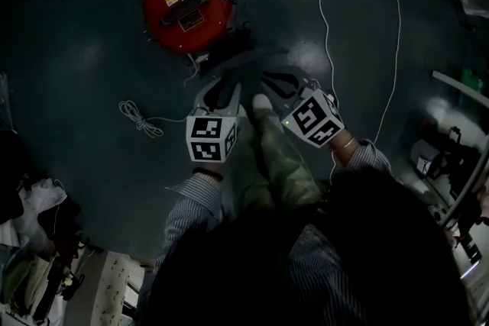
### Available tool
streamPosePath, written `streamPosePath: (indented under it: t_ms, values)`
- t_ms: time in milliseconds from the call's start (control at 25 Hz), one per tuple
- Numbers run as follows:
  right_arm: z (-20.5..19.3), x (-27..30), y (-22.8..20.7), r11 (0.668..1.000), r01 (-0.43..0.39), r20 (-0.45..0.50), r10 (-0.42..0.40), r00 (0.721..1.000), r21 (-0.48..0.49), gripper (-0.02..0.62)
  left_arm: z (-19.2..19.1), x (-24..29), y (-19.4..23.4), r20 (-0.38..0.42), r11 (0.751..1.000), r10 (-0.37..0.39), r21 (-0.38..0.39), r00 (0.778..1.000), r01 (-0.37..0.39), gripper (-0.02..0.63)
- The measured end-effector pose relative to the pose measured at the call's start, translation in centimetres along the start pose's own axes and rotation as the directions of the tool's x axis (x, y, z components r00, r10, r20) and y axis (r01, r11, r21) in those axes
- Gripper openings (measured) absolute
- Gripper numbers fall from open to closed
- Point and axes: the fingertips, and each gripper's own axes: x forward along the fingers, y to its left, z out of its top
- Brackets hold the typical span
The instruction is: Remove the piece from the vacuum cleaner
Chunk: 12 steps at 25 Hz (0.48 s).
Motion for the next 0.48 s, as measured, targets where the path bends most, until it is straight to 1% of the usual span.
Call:
streamPosePath:
  t_ms: [160,240,360,480]
  values:
    - [-1.8,2.2,-0.7,0.999,-0.001,-0.047,-0.001,0.999,-0.033,0.066,-1.1,2.3,1.4,-0.027,0.999,0.027,0.023,0.999,-0.027,0.155]
    - [-2.6,3.1,-1.0,0.999,-0.004,-0.074,0.0,0.997,-0.053,0.088,-1.6,3.3,1.9,-0.055,0.999,0.034,0.042,0.998,-0.032,0.161]
    - [-3.6,4.7,-1.6,0.992,-0.012,-0.118,-0.003,0.993,-0.127,0.108,-2.6,4.8,3.1,-0.108,0.995,0.053,0.085,0.993,-0.044,0.178]
    - [-4.5,6.1,-2.2,0.979,-0.025,-0.16,-0.007,0.987,-0.2,0.135,-3.4,5.9,4.1,-0.141,0.992,0.069,0.119,0.988,-0.052,0.205]
